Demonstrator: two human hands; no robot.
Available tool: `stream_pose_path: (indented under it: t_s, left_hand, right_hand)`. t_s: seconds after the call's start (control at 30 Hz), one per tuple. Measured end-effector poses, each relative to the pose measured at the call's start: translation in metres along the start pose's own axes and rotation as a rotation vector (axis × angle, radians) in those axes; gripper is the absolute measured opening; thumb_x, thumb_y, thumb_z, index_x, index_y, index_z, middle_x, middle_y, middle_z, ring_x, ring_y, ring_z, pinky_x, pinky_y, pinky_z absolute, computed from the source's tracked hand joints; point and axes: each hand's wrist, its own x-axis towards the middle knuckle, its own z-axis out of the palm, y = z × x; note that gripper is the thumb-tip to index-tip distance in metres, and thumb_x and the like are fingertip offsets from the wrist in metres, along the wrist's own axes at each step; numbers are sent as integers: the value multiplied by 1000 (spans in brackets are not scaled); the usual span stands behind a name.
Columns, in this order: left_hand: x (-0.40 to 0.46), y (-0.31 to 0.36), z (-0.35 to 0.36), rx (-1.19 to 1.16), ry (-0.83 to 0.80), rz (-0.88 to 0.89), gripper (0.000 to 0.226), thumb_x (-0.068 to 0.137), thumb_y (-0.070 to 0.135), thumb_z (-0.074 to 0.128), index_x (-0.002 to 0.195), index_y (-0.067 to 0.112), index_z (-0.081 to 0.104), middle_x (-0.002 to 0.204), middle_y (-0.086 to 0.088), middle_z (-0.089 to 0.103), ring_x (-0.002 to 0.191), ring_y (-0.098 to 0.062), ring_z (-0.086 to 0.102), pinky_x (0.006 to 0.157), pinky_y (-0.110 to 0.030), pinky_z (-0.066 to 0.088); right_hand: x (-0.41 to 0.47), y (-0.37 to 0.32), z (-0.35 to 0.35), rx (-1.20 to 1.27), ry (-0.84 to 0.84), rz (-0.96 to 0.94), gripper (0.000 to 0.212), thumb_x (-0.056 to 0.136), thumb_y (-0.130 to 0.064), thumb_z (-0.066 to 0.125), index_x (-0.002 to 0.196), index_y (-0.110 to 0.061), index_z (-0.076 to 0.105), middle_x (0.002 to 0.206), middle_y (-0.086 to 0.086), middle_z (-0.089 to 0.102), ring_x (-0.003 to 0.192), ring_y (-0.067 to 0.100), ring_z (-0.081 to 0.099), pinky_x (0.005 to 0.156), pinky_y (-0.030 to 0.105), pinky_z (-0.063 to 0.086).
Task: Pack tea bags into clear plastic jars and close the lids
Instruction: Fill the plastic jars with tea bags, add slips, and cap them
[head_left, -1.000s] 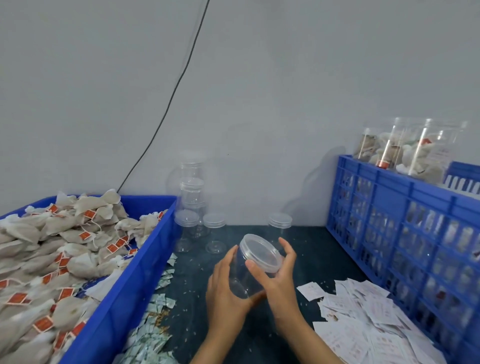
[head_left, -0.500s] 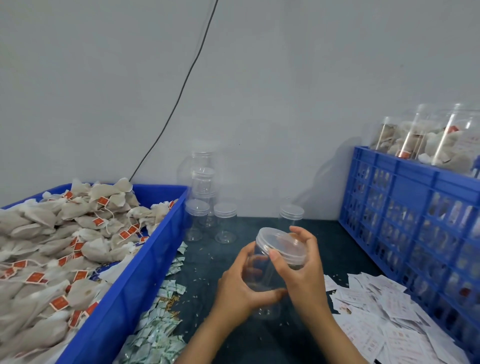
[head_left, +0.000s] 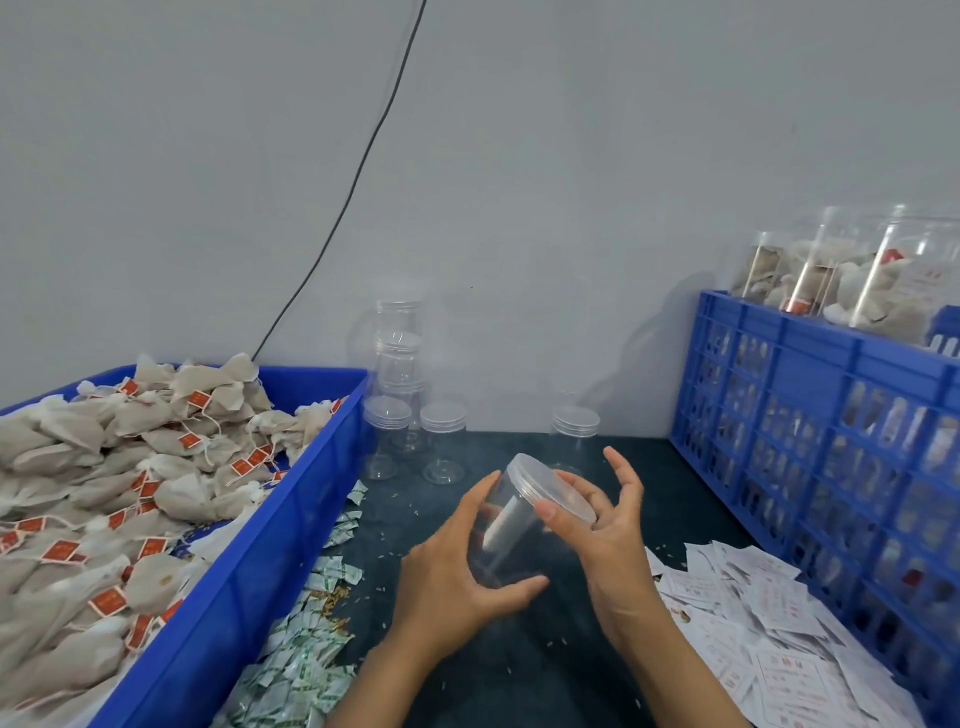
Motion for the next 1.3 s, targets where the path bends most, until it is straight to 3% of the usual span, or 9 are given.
stream_pose_path:
  t_s: [0.2, 0.3, 0.4, 0.47, 0.73, 0.87, 1.03, 1.17, 1.3]
  left_hand:
    - [1, -4, 5, -647, -273, -156, 87, 64, 49, 76, 138, 33, 33, 110, 2, 72, 98, -20, 70, 84, -30, 55]
    - [-1, -2, 7, -453, -147, -138, 88, 59, 60, 76, 136, 39, 39, 111, 23, 66, 97, -4, 67, 87, -27, 54]
    - [-3, 2, 4, -83, -48, -32, 87, 54, 76, 70, 130, 61, 30, 110, 47, 52, 92, 16, 59, 83, -11, 48]
    - [-3, 4, 1, -4, -46, -10, 87, 54, 78, 68, 128, 67, 24, 110, 53, 46, 94, 21, 55, 84, -6, 45]
    - [3, 8, -3, -840, -408, -184, 73, 70, 39, 67, 133, 8, 47, 122, -20, 61, 101, -24, 65, 80, -35, 56]
    - [6, -1, -7, -932, -638, -316, 85, 64, 62, 71, 135, 22, 48, 116, -18, 65, 92, -29, 66, 77, -39, 54]
    - [6, -11, -10, -1099, -801, -363, 87, 66, 71, 68, 137, 24, 46, 115, -12, 68, 88, -25, 69, 65, -28, 55]
    - [6, -6, -3, -990, -584, -330, 83, 65, 62, 71, 133, 20, 48, 106, -7, 71, 84, -20, 69, 74, -34, 57]
    - [1, -6, 7, -452, -179, -136, 80, 60, 60, 76, 130, 44, 42, 117, 13, 66, 103, -5, 65, 94, -32, 52]
  right_hand:
    - [1, -7, -18, 329, -159, 176, 79, 74, -8, 69, 141, -33, 35, 122, 16, 65, 112, 30, 64, 91, 36, 54]
    - [-1, -7, -16, 304, -104, 185, 82, 75, -27, 69, 144, -41, 27, 134, 13, 57, 116, 26, 62, 106, 45, 41]
    - [-4, -6, -6, 109, -100, 121, 120, 41, -52, 92, 140, -46, 26, 127, 7, 61, 114, 21, 62, 102, 41, 46]
    - [-5, -3, -4, 95, -84, 111, 115, 39, -46, 94, 136, -44, 34, 120, 6, 66, 109, 21, 65, 96, 36, 49]
    - [-4, -7, -15, 377, -164, 216, 59, 79, -20, 61, 135, -20, 45, 114, 15, 68, 95, 27, 69, 76, 35, 58]
    - [-6, -5, -14, 432, -232, 265, 67, 78, -23, 71, 138, -12, 44, 124, 20, 63, 106, 32, 63, 103, 50, 43]
    - [-8, -5, -12, 518, -285, 283, 99, 49, -38, 94, 134, -11, 49, 130, 22, 58, 109, 31, 62, 105, 50, 39]
    - [-7, -4, -8, 524, -173, 278, 64, 81, -30, 62, 140, -17, 43, 130, 21, 59, 112, 31, 62, 102, 51, 42]
    - [-7, -4, -2, 226, -52, 144, 72, 72, -29, 66, 139, -26, 39, 120, 10, 66, 110, 25, 64, 103, 45, 44]
